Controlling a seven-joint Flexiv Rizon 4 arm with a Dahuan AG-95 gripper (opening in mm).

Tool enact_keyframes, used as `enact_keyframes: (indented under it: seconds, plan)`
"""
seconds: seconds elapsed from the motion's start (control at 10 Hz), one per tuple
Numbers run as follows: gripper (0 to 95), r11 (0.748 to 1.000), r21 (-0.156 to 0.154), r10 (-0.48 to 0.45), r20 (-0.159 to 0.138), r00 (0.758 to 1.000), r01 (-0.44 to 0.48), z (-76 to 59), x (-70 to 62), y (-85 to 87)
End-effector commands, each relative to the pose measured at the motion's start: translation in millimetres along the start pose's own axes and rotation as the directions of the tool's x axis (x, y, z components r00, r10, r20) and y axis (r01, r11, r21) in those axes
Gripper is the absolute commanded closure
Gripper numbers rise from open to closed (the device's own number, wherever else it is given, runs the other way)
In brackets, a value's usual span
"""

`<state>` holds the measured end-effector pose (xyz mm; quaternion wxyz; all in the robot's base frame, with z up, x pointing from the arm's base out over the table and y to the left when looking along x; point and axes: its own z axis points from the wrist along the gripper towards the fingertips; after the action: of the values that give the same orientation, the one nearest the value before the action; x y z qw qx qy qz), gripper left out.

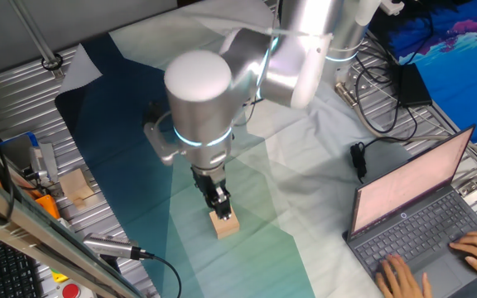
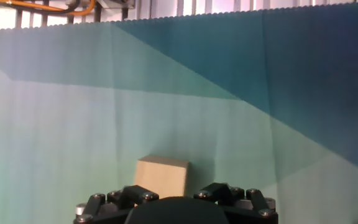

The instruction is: Stack the blocks in a vertical line of five

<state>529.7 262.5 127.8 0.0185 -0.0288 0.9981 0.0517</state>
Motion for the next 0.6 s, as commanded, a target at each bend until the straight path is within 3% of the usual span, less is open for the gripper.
enact_keyframes:
  seconds: [0.1, 0.6]
  plan:
    - [19.0, 1.000, -0.001, 0.011, 0.002, 1.000, -0.011, 5.0, -3.7, 6.1]
    - [19.0, 1.000, -0.009, 0.011, 0.017, 1.000, -0.011, 23.3, -5.2, 3.1]
